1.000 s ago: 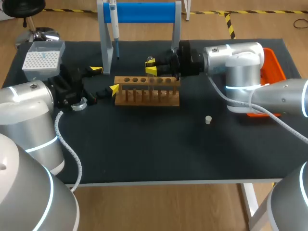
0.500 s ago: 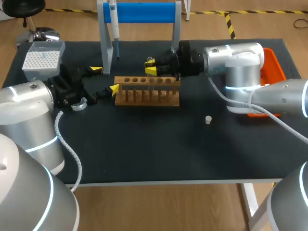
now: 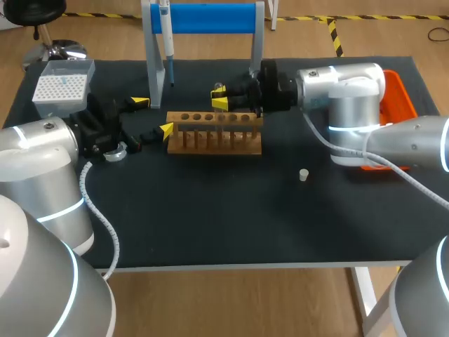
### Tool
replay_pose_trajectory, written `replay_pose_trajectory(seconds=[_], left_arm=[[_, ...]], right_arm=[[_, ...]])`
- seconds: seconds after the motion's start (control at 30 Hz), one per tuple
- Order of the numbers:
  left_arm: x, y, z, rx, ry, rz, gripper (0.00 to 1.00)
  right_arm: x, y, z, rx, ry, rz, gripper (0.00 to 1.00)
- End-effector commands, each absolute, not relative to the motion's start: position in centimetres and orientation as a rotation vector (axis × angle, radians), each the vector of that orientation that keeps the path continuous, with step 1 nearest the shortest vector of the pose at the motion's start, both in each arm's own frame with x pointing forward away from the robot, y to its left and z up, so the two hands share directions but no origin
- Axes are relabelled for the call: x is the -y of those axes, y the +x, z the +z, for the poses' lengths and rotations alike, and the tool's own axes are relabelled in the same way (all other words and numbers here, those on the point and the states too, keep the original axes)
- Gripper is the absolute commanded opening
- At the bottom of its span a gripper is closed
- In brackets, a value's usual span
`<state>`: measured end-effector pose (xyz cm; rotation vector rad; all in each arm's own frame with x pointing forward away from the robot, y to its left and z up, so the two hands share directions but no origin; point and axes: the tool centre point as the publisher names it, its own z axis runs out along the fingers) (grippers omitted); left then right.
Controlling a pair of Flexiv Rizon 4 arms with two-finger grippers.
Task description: Invert the test tube, pick up the pipette, mount the tip to pipette, aspirate from beaker and dispense into the tube, eject the tip, return the pipette, and cap with the stopper.
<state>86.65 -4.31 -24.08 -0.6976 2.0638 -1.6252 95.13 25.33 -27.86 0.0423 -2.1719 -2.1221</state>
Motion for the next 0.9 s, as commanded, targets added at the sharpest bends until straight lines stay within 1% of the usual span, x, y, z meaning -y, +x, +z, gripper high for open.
replay_pose_trajectory(seconds=[0.03,0.9], left_arm=[[4.4,86.6,-24.1,-2.062,-0.699,-1.622,1.0],[4.4,86.6,-24.1,-2.062,-0.699,-1.622,1.0]], right_arm=[[-25.1,95.0,-27.4,2.183,0.038,-2.119,0.0],[-24.8,95.2,-26.0,2.186,0.017,-2.128,0.0]])
